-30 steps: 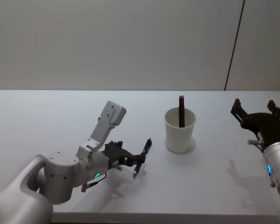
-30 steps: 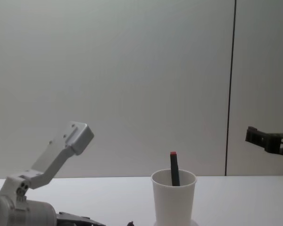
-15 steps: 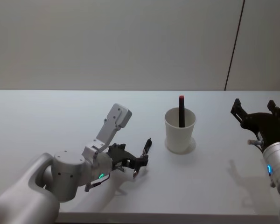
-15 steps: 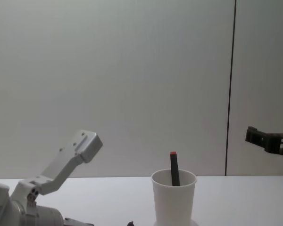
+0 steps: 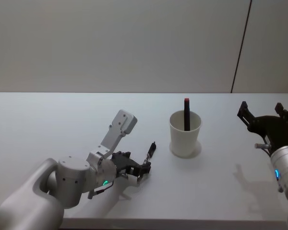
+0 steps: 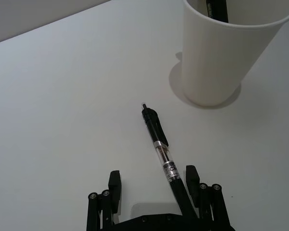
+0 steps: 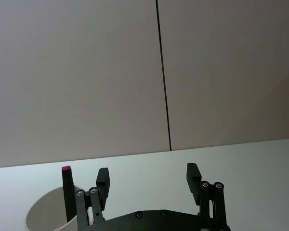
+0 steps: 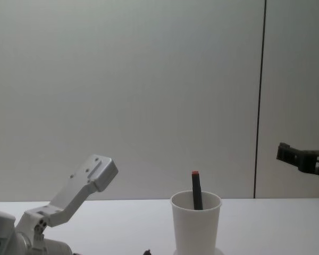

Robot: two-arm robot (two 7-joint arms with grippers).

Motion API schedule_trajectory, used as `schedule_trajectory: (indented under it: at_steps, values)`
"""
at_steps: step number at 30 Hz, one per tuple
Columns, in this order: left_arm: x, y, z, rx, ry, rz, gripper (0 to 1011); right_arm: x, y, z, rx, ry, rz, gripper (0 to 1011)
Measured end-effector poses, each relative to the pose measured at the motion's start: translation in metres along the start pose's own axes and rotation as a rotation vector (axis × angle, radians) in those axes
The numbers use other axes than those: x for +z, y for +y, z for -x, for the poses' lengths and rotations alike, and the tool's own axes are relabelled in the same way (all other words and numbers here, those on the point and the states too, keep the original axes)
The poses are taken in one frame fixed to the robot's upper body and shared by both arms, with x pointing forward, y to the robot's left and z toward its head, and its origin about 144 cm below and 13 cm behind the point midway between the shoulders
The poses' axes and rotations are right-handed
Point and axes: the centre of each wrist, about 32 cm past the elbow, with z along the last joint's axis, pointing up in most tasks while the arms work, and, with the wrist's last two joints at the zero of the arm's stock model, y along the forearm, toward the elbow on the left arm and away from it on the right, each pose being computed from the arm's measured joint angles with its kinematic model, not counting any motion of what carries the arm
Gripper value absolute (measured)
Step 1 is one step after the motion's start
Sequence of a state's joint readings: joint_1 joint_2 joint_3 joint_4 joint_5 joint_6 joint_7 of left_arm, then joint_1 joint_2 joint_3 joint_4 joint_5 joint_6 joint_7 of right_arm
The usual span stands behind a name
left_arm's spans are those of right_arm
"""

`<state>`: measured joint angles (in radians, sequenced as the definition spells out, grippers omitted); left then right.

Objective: Place the pen into the pen holder.

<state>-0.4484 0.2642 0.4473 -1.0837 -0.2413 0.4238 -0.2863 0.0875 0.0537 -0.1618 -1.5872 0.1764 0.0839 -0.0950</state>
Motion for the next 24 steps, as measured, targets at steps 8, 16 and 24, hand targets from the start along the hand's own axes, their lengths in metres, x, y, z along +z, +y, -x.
schedule_trajectory:
  at_steps: [8, 16, 24]
  values:
    - [-0.0009, -0.0013, 0.0003, 0.005, 0.004, -0.007, 669, 0.0000, 0.0000, 0.0000, 0.000, 0.000, 0.000, 1002]
    - [-0.0015, -0.0023, 0.0001, 0.011, 0.005, -0.014, 397, 0.0000, 0.0000, 0.0000, 0.000, 0.000, 0.000, 1002]
    - [-0.0021, -0.0037, -0.0011, 0.014, 0.007, -0.022, 277, 0.0000, 0.0000, 0.0000, 0.000, 0.000, 0.000, 1002]
